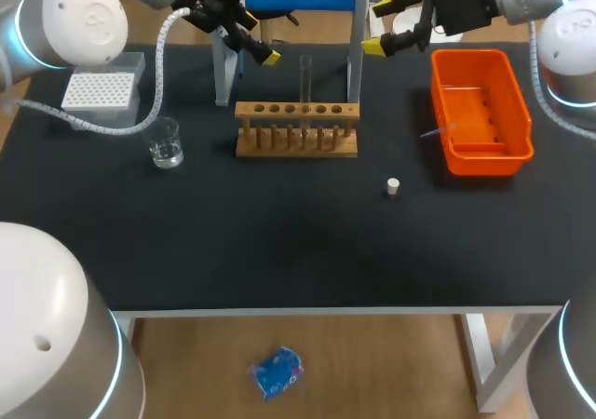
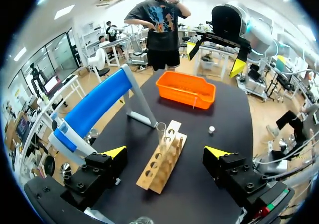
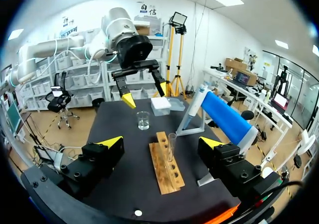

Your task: Invert the test tube, pick up the pipette, mount the tip to pipette, aspirate from beaker and dispense into the tube, eject the tip, return the pipette, and cap with the stopper.

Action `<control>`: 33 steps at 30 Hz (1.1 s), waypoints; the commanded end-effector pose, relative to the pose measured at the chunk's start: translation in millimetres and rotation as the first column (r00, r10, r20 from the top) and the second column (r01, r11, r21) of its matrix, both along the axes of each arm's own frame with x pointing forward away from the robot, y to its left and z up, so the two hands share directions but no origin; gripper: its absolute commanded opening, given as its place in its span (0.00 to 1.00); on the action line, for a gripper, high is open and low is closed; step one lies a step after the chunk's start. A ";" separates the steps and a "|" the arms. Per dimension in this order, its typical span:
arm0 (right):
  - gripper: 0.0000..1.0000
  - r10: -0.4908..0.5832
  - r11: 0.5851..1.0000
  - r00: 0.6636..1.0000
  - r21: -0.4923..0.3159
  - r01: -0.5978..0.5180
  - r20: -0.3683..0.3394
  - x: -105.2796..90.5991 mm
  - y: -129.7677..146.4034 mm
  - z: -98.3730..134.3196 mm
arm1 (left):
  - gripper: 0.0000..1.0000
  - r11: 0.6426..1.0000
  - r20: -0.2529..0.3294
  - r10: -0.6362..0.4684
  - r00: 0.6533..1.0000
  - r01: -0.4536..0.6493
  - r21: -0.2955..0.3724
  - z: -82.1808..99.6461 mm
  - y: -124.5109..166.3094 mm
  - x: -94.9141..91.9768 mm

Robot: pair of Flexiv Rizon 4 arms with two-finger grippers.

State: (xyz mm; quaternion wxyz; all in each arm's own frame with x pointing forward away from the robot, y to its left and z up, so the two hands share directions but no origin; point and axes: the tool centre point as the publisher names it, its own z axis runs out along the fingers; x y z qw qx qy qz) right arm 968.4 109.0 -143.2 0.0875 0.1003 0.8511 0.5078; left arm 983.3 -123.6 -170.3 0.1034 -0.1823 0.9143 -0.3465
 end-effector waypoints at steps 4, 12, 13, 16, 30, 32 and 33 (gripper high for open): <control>1.00 -0.011 0.999 1.000 0.035 0.011 -0.002 -8.9 -16.9 -10.8 | 1.00 0.999 0.031 -0.012 0.999 0.013 -0.052 -7.2 -0.6 8.2; 1.00 -0.027 0.998 0.999 0.060 0.028 -0.023 -26.6 -41.8 -28.4 | 1.00 0.992 0.050 -0.076 0.996 0.081 -0.097 -17.2 -8.3 22.7; 1.00 -0.027 0.998 0.999 0.059 0.028 -0.024 -28.5 -44.2 -30.0 | 1.00 0.992 0.045 -0.081 0.996 0.085 -0.096 -18.8 -9.8 24.8; 1.00 -0.022 0.998 0.999 0.060 0.024 -0.026 -35.3 -51.0 -33.7 | 1.00 0.988 0.039 -0.110 0.993 0.113 -0.104 -21.8 -13.2 31.1; 1.00 -0.048 0.998 0.998 0.035 0.050 -0.044 -66.7 -72.0 -56.3 | 1.00 0.978 -0.001 -0.175 0.985 0.173 -0.112 -42.3 -30.0 48.1; 1.00 -0.049 0.998 0.998 0.032 0.051 -0.045 -69.7 -74.7 -58.5 | 1.00 0.977 -0.001 -0.183 0.983 0.181 -0.114 -45.4 -31.0 49.1; 1.00 -0.049 0.998 0.998 0.033 0.051 -0.045 -71.5 -75.4 -58.7 | 1.00 0.976 -0.003 -0.184 0.983 0.183 -0.117 -46.4 -31.5 49.3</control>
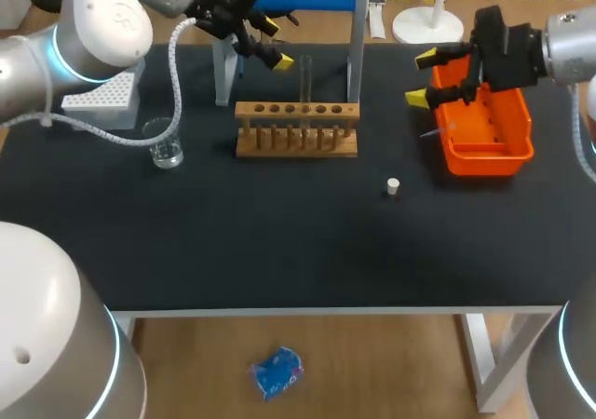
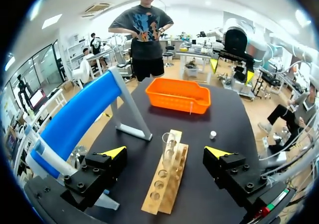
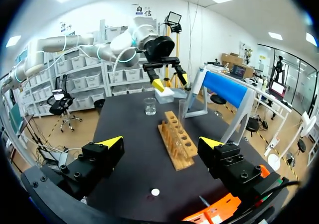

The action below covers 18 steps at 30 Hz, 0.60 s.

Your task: Invert the test tube, pick up the pipette, mount the tip to pipette, aspirate from beaker and dispense into the tube, eject the tip, return the pipette, and cap with the stopper.

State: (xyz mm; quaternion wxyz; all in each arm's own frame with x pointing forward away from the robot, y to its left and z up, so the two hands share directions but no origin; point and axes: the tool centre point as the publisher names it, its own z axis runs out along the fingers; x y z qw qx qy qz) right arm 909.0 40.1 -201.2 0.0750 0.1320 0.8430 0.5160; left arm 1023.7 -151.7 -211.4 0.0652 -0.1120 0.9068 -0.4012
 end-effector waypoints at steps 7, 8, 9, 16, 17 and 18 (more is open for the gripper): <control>1.00 -0.014 1.000 1.000 0.007 0.014 0.003 -16.5 -9.5 -3.1 | 1.00 0.999 -0.018 -0.043 0.999 0.043 -0.012 -12.9 -6.4 10.0; 1.00 -0.014 1.000 1.000 0.007 0.014 0.004 -16.5 -9.5 -3.0 | 1.00 0.999 -0.020 -0.044 0.999 0.044 -0.006 -14.6 -6.1 10.0; 1.00 -0.012 1.000 1.000 0.007 0.012 0.007 -16.9 -9.6 -2.8 | 1.00 0.999 -0.019 -0.045 0.999 0.045 -0.004 -15.6 -6.0 9.8; 1.00 0.044 0.999 0.999 0.009 -0.044 0.013 -24.8 -7.8 -7.4 | 1.00 1.000 -0.017 -0.024 1.000 0.024 -0.010 -18.3 -6.5 11.0; 1.00 0.070 0.998 0.997 0.000 -0.070 0.011 -27.1 -7.4 -8.6 | 1.00 1.000 -0.016 -0.024 1.000 0.024 -0.010 -18.2 -7.0 11.2; 1.00 0.070 0.998 0.997 0.000 -0.070 0.011 -27.1 -7.4 -8.6 | 1.00 1.000 -0.016 -0.024 1.000 0.024 -0.010 -18.2 -7.0 11.2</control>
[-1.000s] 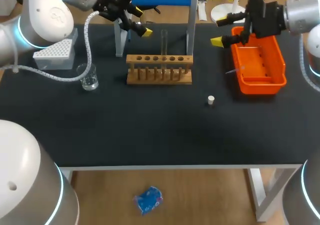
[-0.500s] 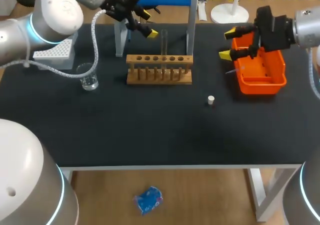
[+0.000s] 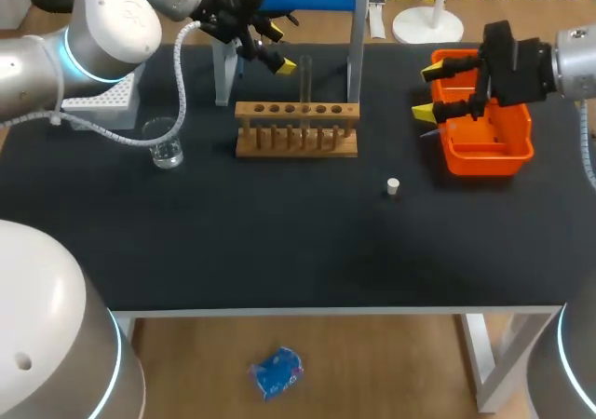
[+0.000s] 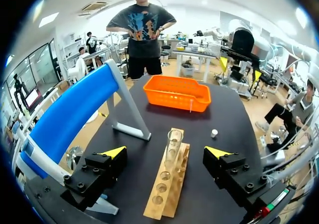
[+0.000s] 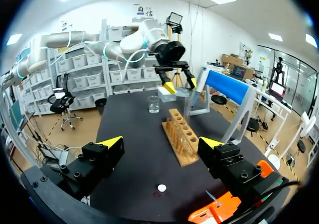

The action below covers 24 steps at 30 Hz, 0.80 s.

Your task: Invert the test tube, pick up the pipette, mount the tip to pipette, aspirate from beaker and dispense into the tube, eject the tip, return the pipette, and cap with the stopper.

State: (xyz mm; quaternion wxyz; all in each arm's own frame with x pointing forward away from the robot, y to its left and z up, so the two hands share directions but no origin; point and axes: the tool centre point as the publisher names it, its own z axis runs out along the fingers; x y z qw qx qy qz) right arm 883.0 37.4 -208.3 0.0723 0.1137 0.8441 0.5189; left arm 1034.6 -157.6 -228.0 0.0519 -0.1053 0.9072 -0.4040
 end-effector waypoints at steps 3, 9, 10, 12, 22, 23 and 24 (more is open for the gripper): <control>1.00 0.036 0.999 0.999 -0.002 -0.036 -0.004 -1.2 -4.7 -1.5 | 1.00 1.000 0.002 0.000 1.000 0.000 -0.004 -1.6 -1.1 0.3; 1.00 0.036 0.999 0.999 -0.002 -0.036 -0.004 -1.2 -4.7 -1.5 | 1.00 1.000 0.002 0.000 1.000 0.000 -0.004 -1.6 -1.1 0.3; 1.00 0.036 0.999 0.999 -0.002 -0.036 -0.004 -1.2 -4.7 -1.5 | 1.00 1.000 0.002 0.000 1.000 0.000 -0.004 -1.6 -1.1 0.3; 1.00 0.036 0.999 0.999 -0.002 -0.036 -0.004 -1.2 -4.7 -1.5 | 1.00 1.000 0.002 0.000 1.000 0.000 -0.004 -1.6 -1.1 0.3; 1.00 -0.036 0.999 0.999 -0.017 0.036 0.019 -12.0 -11.0 -13.7 | 1.00 1.000 0.002 0.000 1.000 0.000 -0.004 -1.6 -1.1 0.3; 1.00 -0.044 0.999 0.999 -0.010 0.044 0.023 -15.5 -12.7 -16.8 | 1.00 1.000 0.002 0.000 1.000 0.000 -0.004 -1.6 -1.1 0.3; 1.00 -0.059 0.998 0.998 -0.003 0.059 0.024 -19.7 -14.8 -20.2 | 1.00 1.000 0.002 0.000 1.000 0.000 -0.004 -1.6 -1.1 0.3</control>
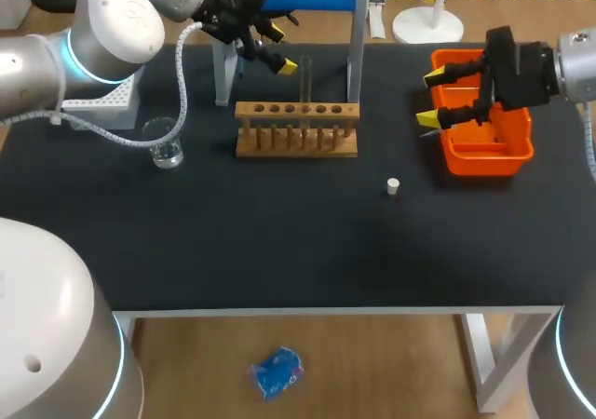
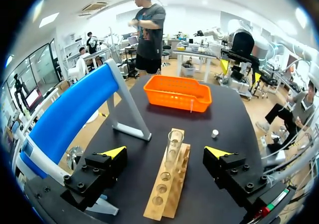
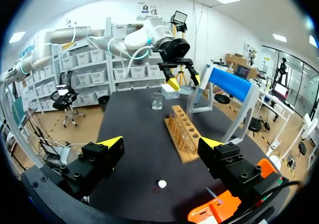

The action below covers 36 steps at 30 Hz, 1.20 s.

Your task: Invert the test tube, pick up the pipette, mount the tip to pipette, aspirate from beaker and dispense into the tube, eject the tip, return the pipette, and cap with the stopper.

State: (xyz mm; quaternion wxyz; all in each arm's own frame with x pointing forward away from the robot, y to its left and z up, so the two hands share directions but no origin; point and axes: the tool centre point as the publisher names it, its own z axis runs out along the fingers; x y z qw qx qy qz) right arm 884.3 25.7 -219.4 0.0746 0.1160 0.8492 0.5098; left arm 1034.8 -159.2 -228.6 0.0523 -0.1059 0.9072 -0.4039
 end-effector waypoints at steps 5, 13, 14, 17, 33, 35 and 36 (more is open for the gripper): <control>1.00 -0.091 0.996 0.996 0.007 0.091 0.005 -36.3 -11.9 -34.5 | 1.00 1.000 0.002 -0.002 1.000 0.002 -0.004 -0.9 0.5 0.1; 1.00 -0.097 0.995 0.995 0.009 0.097 -0.013 -50.6 -23.7 -73.9 | 1.00 1.000 0.002 -0.002 1.000 0.002 -0.004 -0.9 0.5 0.1; 1.00 -0.097 0.995 0.995 0.009 0.097 -0.013 -50.6 -23.7 -73.9 | 1.00 1.000 0.002 -0.002 1.000 0.002 -0.004 -0.9 0.5 0.1; 1.00 -0.097 0.995 0.995 0.009 0.097 -0.013 -50.6 -23.7 -73.9 | 1.00 1.000 0.002 -0.002 1.000 0.002 -0.004 -0.9 0.5 0.1; 1.00 -0.111 0.994 0.993 -0.024 0.111 -0.026 -45.6 -20.6 -89.7 | 1.00 1.000 0.002 -0.002 1.000 0.002 -0.004 -0.9 0.5 0.1; 1.00 -0.122 0.992 0.992 -0.027 0.121 -0.032 -46.9 -20.7 -94.3 | 1.00 1.000 0.002 -0.002 1.000 0.002 -0.004 -0.9 0.5 0.1; 1.00 -0.124 0.992 0.992 -0.028 0.123 -0.038 -47.1 -21.2 -96.8 | 1.00 1.000 0.002 -0.002 1.000 0.002 -0.004 -0.9 0.5 0.1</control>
